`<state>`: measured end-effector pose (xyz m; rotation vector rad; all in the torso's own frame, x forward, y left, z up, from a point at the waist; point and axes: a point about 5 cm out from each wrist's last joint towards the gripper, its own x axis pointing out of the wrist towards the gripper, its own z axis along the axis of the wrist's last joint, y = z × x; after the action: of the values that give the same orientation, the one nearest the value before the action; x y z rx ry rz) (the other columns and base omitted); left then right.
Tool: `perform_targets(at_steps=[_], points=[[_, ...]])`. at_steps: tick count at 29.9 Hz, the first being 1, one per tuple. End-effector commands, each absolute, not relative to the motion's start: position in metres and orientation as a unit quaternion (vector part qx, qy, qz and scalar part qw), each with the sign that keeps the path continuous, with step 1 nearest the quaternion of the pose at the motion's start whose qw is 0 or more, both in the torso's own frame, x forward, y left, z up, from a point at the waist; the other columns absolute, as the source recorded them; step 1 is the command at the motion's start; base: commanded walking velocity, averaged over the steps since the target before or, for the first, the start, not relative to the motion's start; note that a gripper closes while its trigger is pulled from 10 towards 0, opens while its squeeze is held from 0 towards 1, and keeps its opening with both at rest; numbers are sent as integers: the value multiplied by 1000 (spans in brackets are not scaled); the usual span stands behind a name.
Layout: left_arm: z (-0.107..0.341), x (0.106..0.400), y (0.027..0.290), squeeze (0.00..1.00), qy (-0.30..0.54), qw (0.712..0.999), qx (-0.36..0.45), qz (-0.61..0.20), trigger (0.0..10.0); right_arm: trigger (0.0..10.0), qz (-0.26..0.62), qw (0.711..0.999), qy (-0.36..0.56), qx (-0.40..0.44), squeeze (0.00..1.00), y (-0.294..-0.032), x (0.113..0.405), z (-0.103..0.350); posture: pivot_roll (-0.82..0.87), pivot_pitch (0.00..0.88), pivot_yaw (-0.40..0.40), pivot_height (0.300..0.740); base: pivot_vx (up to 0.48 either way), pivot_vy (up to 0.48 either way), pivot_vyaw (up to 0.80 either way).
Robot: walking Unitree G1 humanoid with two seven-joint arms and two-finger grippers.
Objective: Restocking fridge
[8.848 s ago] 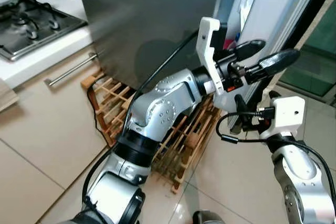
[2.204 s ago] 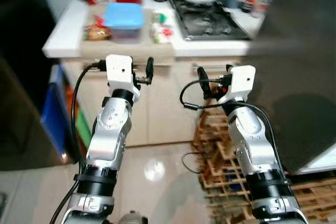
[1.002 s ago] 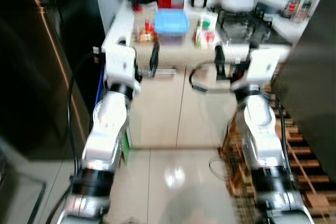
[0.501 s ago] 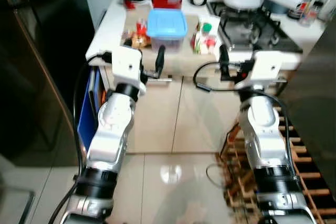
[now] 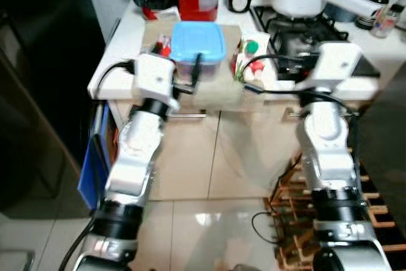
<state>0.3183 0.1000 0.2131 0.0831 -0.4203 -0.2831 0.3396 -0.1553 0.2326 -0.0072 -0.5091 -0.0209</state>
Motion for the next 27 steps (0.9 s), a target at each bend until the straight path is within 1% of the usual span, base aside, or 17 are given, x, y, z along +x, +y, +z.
perform_targets(at_steps=[1, 2, 3, 9, 12, 16, 19, 27], points=[[219, 318, 108, 0, -219, 966, 46, -127, 10000, 10000, 8, 964, -264, 13, 0, -146, 343, 246, -59, 10, -18, 740, 442, 0, 0], [219, 318, 108, 0, -219, 966, 46, -127, 10000, 10000, 8, 964, -264, 13, 0, -146, 343, 246, -59, 10, -18, 740, 442, 0, 0], [220, 318, 110, 0, -226, 967, 47, -112, 10000, 10000, 10, 966, -254, 36, 0, -147, 346, 248, -59, 10, -18, 740, 416, 0, 0], [224, 317, 112, 0, -230, 967, 41, -104, 10000, 10000, 17, 974, -208, 85, 0, -144, 347, 242, -48, 20, -22, 740, 0, 0, 0], [223, 317, 113, 0, -226, 968, 34, -107, 10000, 10000, 4, 978, -184, 102, 0, -142, 346, 233, -52, 21, -19, 740, 0, 0, 0], [222, 318, 112, 0, -221, 968, 26, -112, 10000, 10000, -6, 981, -170, 97, 0, -141, 347, 225, -53, 22, -18, 740, 0, 0, 0], [223, 318, 111, 0, -221, 968, 24, -119, 10000, 10000, -4, 985, -135, 105, 0, -140, 354, 218, -50, 27, -11, 740, 0, 0, 0], [223, 317, 113, 0, -218, 968, 25, -119, 10000, 10000, -15, 989, -103, 102, 0, -146, 364, 218, -40, 29, -17, 740, 0, 0, 0]])
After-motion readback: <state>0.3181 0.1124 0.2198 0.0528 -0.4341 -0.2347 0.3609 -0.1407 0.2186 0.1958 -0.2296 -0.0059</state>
